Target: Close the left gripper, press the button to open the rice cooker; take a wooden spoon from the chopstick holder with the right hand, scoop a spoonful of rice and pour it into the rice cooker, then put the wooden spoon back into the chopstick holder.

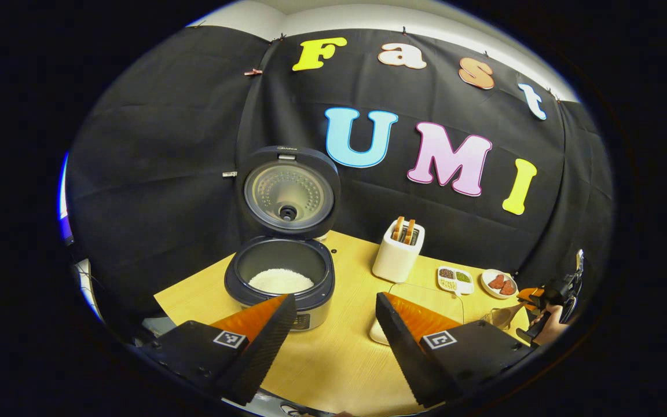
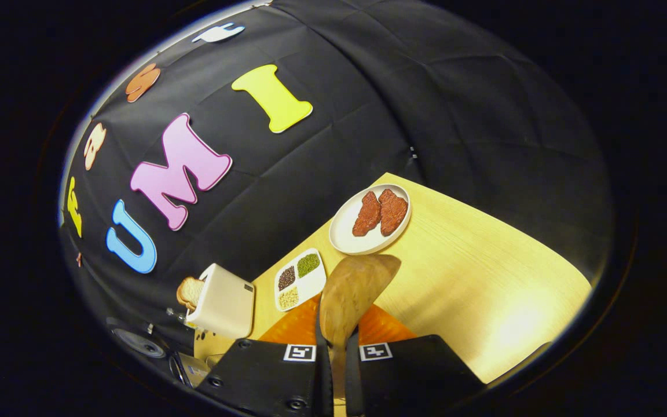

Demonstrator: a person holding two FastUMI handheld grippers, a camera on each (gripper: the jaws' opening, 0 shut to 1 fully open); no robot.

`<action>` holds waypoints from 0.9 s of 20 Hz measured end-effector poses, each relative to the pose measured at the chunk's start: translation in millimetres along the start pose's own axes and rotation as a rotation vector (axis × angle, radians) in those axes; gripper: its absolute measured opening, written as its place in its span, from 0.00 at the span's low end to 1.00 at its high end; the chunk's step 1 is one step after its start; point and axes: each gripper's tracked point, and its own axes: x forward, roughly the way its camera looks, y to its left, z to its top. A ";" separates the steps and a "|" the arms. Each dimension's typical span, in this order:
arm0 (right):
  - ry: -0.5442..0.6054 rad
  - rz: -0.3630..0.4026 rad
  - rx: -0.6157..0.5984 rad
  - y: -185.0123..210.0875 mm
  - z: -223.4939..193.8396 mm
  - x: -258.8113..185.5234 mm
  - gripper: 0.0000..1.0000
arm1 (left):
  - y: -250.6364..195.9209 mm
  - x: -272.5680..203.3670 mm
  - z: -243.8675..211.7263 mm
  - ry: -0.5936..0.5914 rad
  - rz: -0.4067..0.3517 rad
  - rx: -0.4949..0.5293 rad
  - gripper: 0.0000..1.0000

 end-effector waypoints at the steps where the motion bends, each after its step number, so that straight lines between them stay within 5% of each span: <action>1: -0.020 -0.005 -0.009 1.3 3.7 -0.1 0.13 | 0.1 -0.9 -0.1 -0.003 0.004 0.000 0.95; 8: -0.024 -0.021 -0.209 6.1 -26.6 -5.3 0.16 | 7.6 -0.2 6.9 -0.019 0.012 -0.012 0.95; 13: -0.003 -0.033 -0.154 11.6 -35.0 -15.6 0.22 | 17.6 -2.6 28.0 -0.062 -0.004 -0.001 0.95; 14: -0.025 -0.042 -0.154 9.8 -30.2 -17.4 0.27 | 21.3 -3.7 35.4 -0.076 -0.006 0.011 0.95; 18: -0.058 -0.092 -0.167 -0.7 -18.0 -38.8 0.99 | 35.8 -2.8 80.5 -0.141 -0.016 0.001 0.95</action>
